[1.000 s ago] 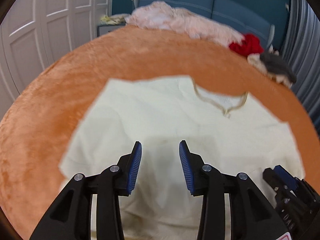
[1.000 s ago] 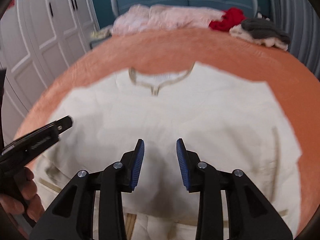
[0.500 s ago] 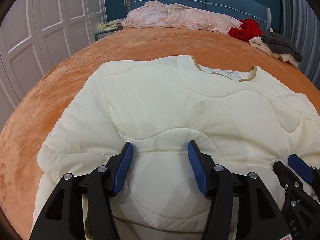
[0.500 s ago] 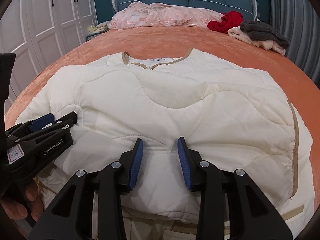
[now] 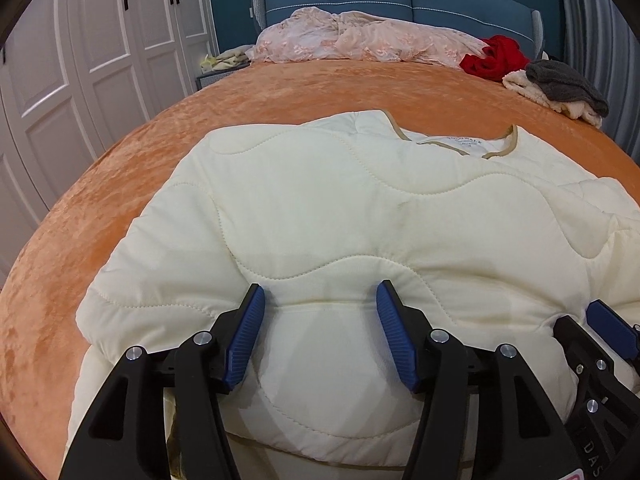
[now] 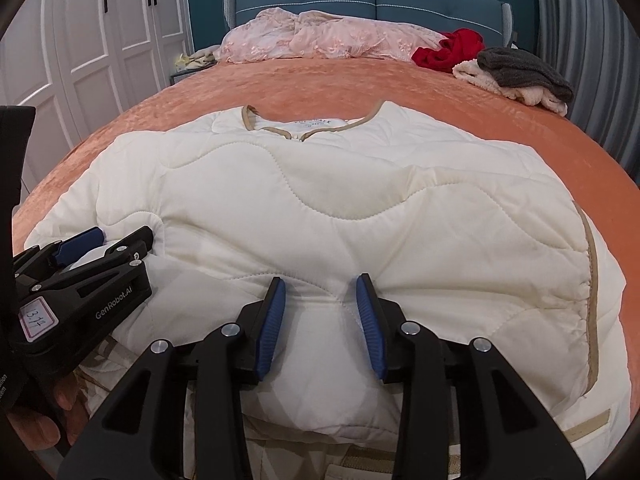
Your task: Fold large clothes
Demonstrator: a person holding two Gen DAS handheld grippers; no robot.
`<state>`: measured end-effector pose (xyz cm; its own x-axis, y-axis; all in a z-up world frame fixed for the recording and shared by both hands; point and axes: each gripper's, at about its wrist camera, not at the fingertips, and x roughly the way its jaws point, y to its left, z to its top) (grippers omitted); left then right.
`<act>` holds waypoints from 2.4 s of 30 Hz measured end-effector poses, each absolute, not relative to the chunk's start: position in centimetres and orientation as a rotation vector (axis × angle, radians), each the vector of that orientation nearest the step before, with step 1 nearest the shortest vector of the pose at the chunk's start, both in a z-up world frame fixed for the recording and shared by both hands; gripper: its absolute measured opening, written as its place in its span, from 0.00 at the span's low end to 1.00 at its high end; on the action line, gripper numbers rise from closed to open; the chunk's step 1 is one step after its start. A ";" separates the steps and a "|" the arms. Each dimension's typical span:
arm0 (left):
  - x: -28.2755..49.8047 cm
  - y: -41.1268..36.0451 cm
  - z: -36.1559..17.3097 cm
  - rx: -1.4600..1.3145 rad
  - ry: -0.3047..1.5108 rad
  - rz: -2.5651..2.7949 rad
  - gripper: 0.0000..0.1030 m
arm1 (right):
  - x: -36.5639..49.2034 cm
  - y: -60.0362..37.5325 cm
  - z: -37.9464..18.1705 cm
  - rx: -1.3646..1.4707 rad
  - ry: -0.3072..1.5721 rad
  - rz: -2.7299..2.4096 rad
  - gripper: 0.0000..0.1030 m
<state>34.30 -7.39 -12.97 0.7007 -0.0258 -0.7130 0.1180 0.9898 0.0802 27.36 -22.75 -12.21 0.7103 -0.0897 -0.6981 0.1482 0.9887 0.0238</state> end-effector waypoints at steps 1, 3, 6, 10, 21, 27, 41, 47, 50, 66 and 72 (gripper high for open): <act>34.3 -7.4 -13.0 0.127 0.790 -0.077 0.56 | 27.4 -22.7 -12.2 0.080 0.770 -0.133 0.34; 34.3 -7.4 -13.0 0.129 0.791 -0.076 0.56 | 27.5 -22.7 -12.2 0.081 0.771 -0.132 0.34; 34.4 -7.2 -12.8 0.113 0.801 -0.086 0.56 | 27.6 -23.0 -12.1 0.098 0.784 -0.120 0.35; 34.9 -5.5 -11.1 0.028 0.850 -0.148 0.56 | 27.8 -24.2 -11.2 0.176 0.827 -0.069 0.43; 42.8 -0.6 -4.1 0.054 0.764 -0.022 0.57 | 36.1 -25.5 -3.8 0.199 0.759 -0.024 0.54; 48.1 -0.7 -6.0 0.038 0.801 0.018 0.57 | 46.0 -23.6 -4.7 0.295 0.785 0.067 0.54; 50.5 -0.5 -12.5 0.032 0.870 0.050 0.62 | 51.3 -20.6 -12.3 0.348 0.908 0.182 0.02; 50.5 0.0 -13.4 0.000 0.878 0.045 0.66 | 50.8 -20.4 -12.9 0.320 0.866 0.137 0.01; 50.5 -0.1 -13.6 0.014 0.871 0.053 0.66 | 51.0 -20.2 -13.2 0.302 0.873 0.117 0.01; 50.9 -0.9 -11.7 0.101 0.915 0.099 0.71 | 45.5 -26.6 -8.3 0.426 0.744 -0.027 0.33; 48.6 -6.8 -5.3 -0.001 0.840 -0.123 0.71 | 39.4 -39.8 -6.0 0.522 0.693 -0.192 0.48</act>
